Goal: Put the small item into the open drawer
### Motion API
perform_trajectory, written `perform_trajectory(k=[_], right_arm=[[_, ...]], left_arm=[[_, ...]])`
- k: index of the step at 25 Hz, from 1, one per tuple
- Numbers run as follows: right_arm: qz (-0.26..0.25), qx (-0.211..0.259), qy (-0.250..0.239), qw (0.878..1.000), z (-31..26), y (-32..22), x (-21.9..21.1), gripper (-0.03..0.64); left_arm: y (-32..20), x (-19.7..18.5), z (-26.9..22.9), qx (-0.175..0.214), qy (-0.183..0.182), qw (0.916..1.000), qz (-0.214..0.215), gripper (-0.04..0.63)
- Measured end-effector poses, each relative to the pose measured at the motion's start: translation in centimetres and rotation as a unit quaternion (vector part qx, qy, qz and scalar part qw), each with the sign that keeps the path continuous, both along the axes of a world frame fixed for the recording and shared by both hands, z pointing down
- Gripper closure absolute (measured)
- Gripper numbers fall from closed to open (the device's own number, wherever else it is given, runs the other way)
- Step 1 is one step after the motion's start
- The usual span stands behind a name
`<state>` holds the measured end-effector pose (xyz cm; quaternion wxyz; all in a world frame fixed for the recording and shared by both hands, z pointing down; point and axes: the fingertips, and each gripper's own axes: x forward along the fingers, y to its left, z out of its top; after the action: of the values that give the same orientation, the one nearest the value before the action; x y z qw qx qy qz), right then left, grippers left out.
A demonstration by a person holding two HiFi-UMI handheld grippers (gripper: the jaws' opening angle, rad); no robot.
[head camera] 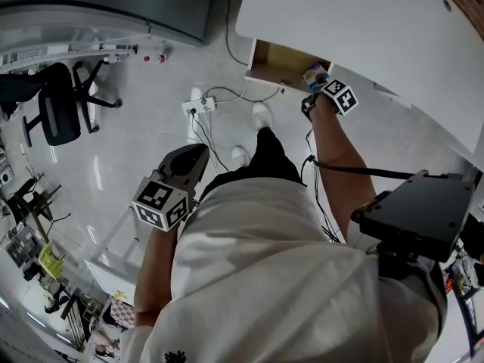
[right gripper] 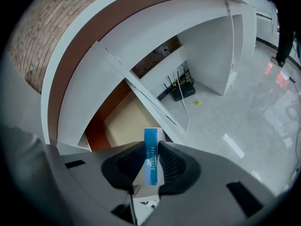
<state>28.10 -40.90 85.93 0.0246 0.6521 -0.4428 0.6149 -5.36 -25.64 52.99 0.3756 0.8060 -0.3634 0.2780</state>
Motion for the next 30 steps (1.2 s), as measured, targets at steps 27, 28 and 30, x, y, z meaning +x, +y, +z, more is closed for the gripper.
perform_trajectory(k=[27,28,30], right_arm=[[0.006,0.013,0.006,1.0,-2.2,1.9,0.4,0.46],[0.003,0.015,0.007,1.0,-2.6,2.2,0.4,0.457],[-0.005,0.021,0.011,1.0,-3.5,2.9,0.4,0.457]], left_arm=[[1.3,-1.4,-0.4,0.023,0.023,0.9995,0.005,0.56],[1.6,-1.5,-0.5,0.026,0.025,0.9993,0.007,0.56],[2.1,-1.6,-0.8,0.032,0.03,0.999,0.011,0.56]])
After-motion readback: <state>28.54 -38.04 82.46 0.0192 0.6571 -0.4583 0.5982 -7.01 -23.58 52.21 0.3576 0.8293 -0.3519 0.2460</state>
